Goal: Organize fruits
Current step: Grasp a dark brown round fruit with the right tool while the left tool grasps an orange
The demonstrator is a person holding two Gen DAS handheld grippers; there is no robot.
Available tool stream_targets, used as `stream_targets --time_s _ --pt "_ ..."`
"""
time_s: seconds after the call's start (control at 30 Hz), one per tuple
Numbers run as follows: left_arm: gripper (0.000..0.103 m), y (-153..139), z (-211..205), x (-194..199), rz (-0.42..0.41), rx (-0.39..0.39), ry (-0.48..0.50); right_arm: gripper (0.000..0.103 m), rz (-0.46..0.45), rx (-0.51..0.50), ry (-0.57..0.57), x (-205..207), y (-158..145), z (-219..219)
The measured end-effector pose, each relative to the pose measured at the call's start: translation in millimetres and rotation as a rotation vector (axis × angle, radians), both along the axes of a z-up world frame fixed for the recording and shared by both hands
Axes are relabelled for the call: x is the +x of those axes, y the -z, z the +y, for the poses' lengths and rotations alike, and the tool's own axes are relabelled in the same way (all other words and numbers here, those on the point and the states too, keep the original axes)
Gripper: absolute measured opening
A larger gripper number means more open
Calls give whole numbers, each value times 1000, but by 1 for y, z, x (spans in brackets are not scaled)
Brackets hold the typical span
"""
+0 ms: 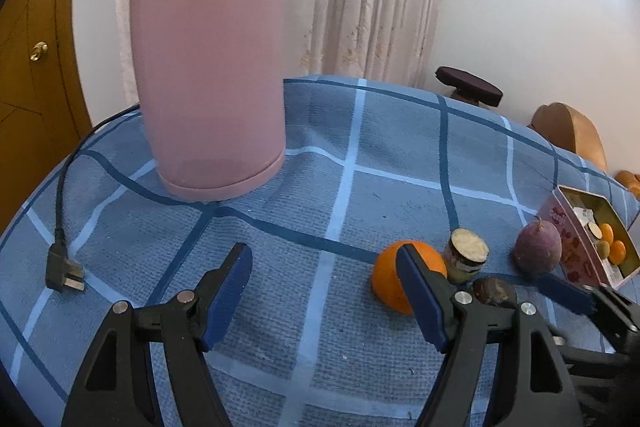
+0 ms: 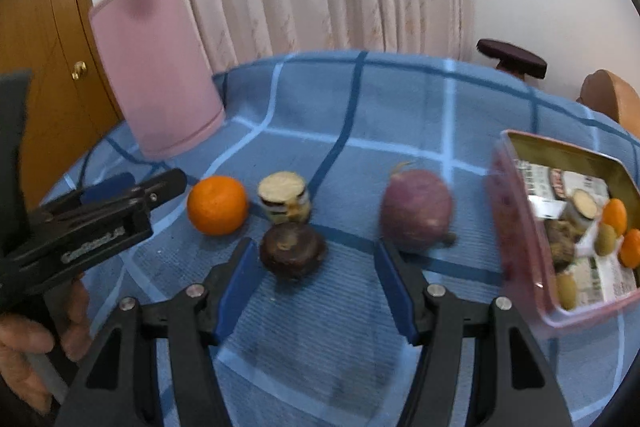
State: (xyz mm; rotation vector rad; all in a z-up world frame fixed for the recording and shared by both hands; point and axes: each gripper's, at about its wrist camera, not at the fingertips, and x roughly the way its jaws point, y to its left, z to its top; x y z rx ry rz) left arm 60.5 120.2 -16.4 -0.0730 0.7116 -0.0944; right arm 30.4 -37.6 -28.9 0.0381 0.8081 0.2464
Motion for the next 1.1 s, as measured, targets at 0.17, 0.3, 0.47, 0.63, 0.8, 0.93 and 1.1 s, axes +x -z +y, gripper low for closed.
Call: stream_targets --time_s 0.17,0.3,0.47,0.63,0.8,0.93,1.1 --pt "76 0 -8 0 5 23 36 43 75 -25 -42 13 12 12" --pt "76 -2 -7 -3 0 1 72 43 62 -13 -60 5 9 8" --pt "76 -2 -19 -8 -1 3 170 43 -37 -21 -36 -25 -4 -9" --pt "76 2 -43 -4 8 110 230 43 -67 5 -2 -40 -10 -31" --pt "75 15 -54 22 96 158 204 43 -51 30 0 -35 -9 -36" --pt "53 20 -50 34 137 111 203 43 -54 42 1 -34 -11 -38" --pt "49 15 -39 31 113 61 165 43 -89 97 18 -37 -19 -48"
